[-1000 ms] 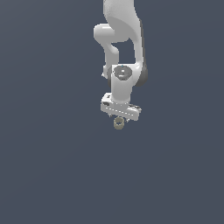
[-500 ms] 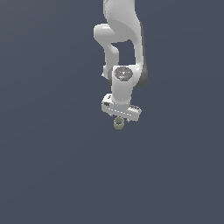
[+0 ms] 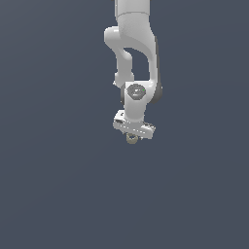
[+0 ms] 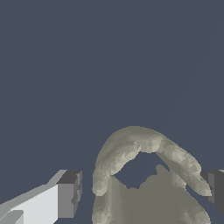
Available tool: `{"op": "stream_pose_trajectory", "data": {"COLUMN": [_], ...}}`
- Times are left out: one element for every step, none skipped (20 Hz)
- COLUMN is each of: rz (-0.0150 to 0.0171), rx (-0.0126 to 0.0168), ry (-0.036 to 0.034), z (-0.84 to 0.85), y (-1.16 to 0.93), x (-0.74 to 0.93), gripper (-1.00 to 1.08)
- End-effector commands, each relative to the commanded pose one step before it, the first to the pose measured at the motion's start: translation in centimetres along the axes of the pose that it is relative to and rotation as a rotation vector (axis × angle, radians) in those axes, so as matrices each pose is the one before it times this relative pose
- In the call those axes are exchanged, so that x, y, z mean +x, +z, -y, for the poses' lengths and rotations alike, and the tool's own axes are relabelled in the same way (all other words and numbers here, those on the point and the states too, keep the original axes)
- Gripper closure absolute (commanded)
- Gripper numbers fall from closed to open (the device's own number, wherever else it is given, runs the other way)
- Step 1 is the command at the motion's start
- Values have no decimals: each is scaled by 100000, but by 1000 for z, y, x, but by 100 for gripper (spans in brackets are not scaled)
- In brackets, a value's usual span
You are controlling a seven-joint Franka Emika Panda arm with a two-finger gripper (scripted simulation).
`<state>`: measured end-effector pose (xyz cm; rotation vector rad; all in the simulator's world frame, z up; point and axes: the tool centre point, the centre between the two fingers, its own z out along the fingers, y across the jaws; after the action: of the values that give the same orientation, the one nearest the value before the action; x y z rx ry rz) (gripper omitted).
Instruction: Pick up the object and move it to a goal position.
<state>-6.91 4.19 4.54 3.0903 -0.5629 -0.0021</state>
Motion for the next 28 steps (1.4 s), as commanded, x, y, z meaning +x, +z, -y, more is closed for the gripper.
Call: {"op": "stream_pose_trajectory", "data": {"rz": [-122, 0, 0, 0, 0, 0, 0, 0, 0, 0, 0, 0, 0, -89, 0, 0, 0, 0, 0, 0, 0, 0, 0, 26, 0, 0, 0, 0], "rx": [67, 0, 0, 0, 0, 0, 0, 0, 0, 0, 0, 0, 0, 73, 0, 0, 0, 0, 0, 0, 0, 0, 0, -32, 0, 0, 0, 0], "ry": [64, 0, 0, 0, 0, 0, 0, 0, 0, 0, 0, 0, 0, -90, 0, 0, 0, 0, 0, 0, 0, 0, 0, 25, 0, 0, 0, 0], "z": [25, 9, 3, 0, 0, 0, 0, 0, 0, 0, 0, 0, 0, 62, 17, 50, 83, 116, 150, 183, 217, 252, 287, 314, 362, 393, 374, 345], "y": [527, 79, 26, 0, 0, 0, 0, 0, 0, 0, 0, 0, 0, -89, -18, -53, -89, -124, -160, -196, -232, -269, -307, -325, -385, -416, -394, -362], "x": [65, 10, 4, 0, 0, 0, 0, 0, 0, 0, 0, 0, 0, -1, -23, -68, -114, -159, -205, -251, -297, -343, -389, -428, -483, -517, -485, -440], "gripper": [-92, -92, -92, 108, 108, 108, 108, 108, 108, 108, 108, 108, 108, 108, 108, 108, 108, 108, 108, 108, 108, 108, 108, 108, 108, 108, 108, 108]}}
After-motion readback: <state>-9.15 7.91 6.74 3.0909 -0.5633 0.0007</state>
